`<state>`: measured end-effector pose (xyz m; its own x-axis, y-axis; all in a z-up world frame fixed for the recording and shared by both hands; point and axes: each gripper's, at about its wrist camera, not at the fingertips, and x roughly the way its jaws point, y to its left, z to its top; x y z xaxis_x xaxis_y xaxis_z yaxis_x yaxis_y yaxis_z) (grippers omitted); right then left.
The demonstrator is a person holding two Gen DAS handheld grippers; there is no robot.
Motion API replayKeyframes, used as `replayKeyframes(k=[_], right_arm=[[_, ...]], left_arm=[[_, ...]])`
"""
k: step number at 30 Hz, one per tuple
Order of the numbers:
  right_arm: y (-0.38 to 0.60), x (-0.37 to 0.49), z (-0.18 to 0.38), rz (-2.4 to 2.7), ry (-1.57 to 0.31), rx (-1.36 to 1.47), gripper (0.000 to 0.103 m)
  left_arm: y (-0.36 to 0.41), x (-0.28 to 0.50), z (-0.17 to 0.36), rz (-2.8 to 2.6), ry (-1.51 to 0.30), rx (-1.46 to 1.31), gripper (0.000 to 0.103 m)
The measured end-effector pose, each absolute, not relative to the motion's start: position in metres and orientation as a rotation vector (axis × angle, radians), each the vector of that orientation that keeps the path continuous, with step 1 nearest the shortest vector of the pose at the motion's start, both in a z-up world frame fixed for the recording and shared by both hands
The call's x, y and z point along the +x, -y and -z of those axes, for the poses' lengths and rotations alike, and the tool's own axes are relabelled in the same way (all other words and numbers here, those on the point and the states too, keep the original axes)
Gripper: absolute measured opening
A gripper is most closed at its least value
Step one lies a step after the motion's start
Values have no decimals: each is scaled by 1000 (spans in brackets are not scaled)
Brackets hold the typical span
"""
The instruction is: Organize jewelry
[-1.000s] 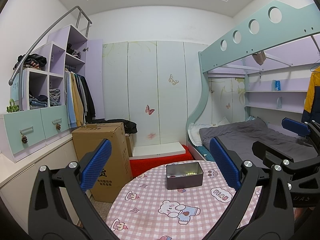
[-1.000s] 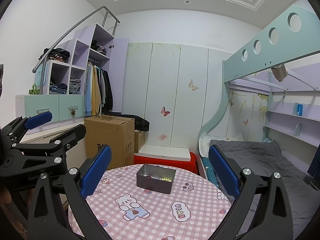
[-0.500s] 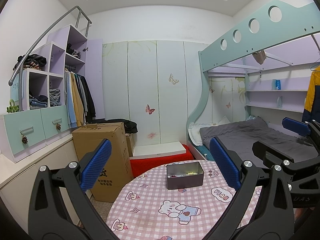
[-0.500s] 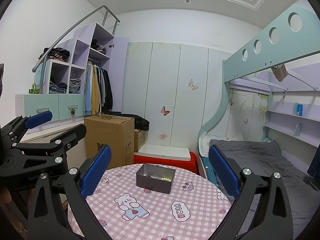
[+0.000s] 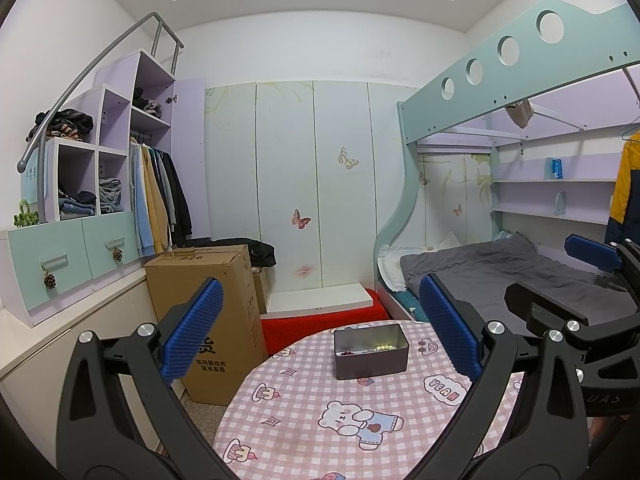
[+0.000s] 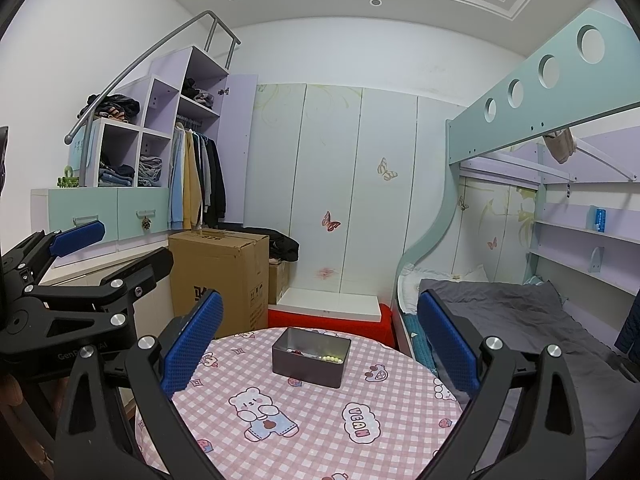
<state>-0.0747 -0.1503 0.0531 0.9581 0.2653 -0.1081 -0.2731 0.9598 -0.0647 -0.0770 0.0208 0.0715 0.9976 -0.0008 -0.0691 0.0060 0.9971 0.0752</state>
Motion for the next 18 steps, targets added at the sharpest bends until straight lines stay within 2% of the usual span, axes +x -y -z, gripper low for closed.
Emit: replayKeyframes(k=[18], right_arm=[[151,-69,-48,-273,-108,-79,94]], left_arm=[[-26,-77,-70,5,-75,80,96]])
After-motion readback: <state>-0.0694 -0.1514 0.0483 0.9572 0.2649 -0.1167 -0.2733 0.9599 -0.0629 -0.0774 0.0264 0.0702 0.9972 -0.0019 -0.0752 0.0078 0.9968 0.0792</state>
